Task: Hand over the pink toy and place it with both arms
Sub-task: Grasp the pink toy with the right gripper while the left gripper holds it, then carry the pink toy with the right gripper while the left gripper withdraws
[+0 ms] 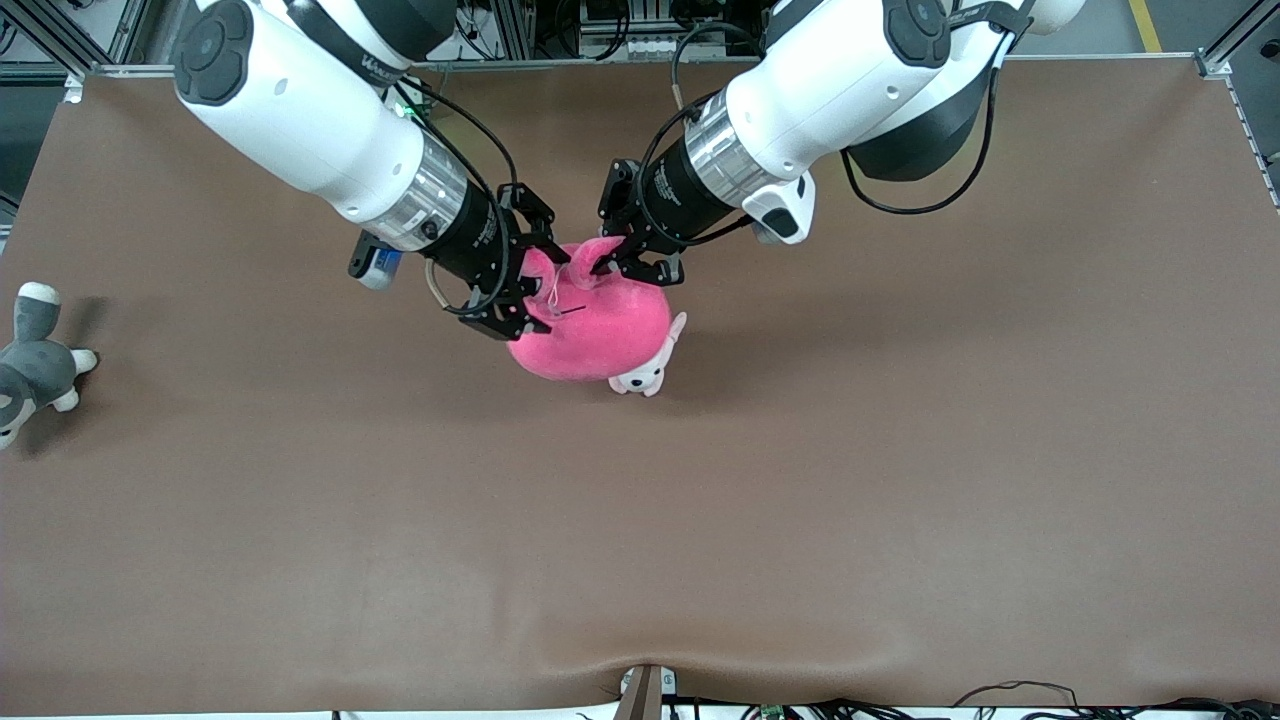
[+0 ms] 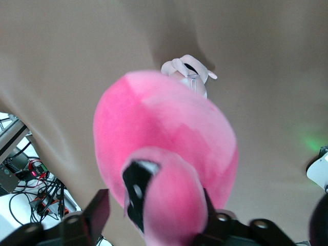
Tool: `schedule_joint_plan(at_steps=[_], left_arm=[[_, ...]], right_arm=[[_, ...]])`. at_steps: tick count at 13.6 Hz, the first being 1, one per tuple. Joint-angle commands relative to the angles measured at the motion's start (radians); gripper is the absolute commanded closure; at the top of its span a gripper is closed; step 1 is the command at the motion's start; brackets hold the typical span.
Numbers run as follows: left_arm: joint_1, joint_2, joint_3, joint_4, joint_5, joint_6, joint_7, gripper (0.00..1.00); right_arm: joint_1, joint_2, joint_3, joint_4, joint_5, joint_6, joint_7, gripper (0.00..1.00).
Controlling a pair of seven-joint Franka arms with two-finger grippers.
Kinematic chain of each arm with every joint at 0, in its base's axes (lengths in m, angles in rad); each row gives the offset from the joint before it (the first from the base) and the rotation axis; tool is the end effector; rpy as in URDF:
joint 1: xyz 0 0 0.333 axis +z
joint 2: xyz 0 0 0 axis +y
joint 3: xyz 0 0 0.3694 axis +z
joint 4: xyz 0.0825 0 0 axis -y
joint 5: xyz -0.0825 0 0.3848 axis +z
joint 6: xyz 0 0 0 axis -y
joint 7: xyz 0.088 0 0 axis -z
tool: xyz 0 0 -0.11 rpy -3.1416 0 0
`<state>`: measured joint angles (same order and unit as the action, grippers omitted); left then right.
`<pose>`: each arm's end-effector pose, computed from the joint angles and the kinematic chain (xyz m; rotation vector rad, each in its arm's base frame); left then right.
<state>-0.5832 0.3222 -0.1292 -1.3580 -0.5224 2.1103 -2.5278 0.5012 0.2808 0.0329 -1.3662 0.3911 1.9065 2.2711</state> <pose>0.5346 -0.4712 0.6430 1.4226 2.2284 -0.7666 0.5772 0.3703 0.6403 -1.7064 2.1977 0.4879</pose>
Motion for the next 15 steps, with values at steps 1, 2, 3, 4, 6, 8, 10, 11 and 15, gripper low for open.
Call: schedule_joint_plan(at_steps=[1, 2, 3, 4, 6, 8, 10, 11, 15], left_arm=[[-0.017, 0.011, 0.011, 0.026, 0.001, 0.008, -0.025, 1.00], [-0.017, 0.011, 0.011, 0.026, 0.001, 0.008, -0.025, 1.00], [-0.015, 0.011, 0.011, 0.028, -0.001, 0.008, -0.025, 1.00], [-0.015, 0.011, 0.011, 0.028, -0.001, 0.008, -0.025, 1.00], [-0.015, 0.009, 0.011, 0.028, -0.001, 0.008, -0.025, 0.98], [-0.007, 0.006, 0.011, 0.028, -0.002, 0.008, -0.025, 0.00], [0.000, -0.006, 0.013, 0.028, -0.001, 0.002, -0.025, 0.00], [0.003, -0.009, 0.016, 0.030, 0.002, -0.006, -0.023, 0.00], [0.043, -0.080, 0.008, 0.030, 0.218, -0.125, 0.009, 0.00]], right_arm=[[-0.006, 0.018, -0.010, 0.033, 0.005, -0.010, -0.021, 1.00], [-0.004, 0.018, -0.011, 0.033, -0.007, -0.012, -0.021, 1.00], [-0.006, 0.018, -0.011, 0.033, -0.029, -0.012, -0.022, 1.00], [-0.007, 0.018, -0.010, 0.033, -0.046, -0.015, -0.022, 1.00], [-0.010, 0.018, -0.013, 0.033, -0.052, -0.018, -0.021, 1.00], [-0.026, 0.018, -0.016, 0.033, -0.052, -0.047, -0.019, 1.00], [-0.071, 0.015, -0.016, 0.038, -0.057, -0.096, -0.021, 1.00], [-0.094, 0.015, -0.016, 0.041, -0.066, -0.109, -0.021, 1.00], [-0.271, 0.017, -0.013, 0.044, -0.141, -0.113, -0.097, 1.00]])
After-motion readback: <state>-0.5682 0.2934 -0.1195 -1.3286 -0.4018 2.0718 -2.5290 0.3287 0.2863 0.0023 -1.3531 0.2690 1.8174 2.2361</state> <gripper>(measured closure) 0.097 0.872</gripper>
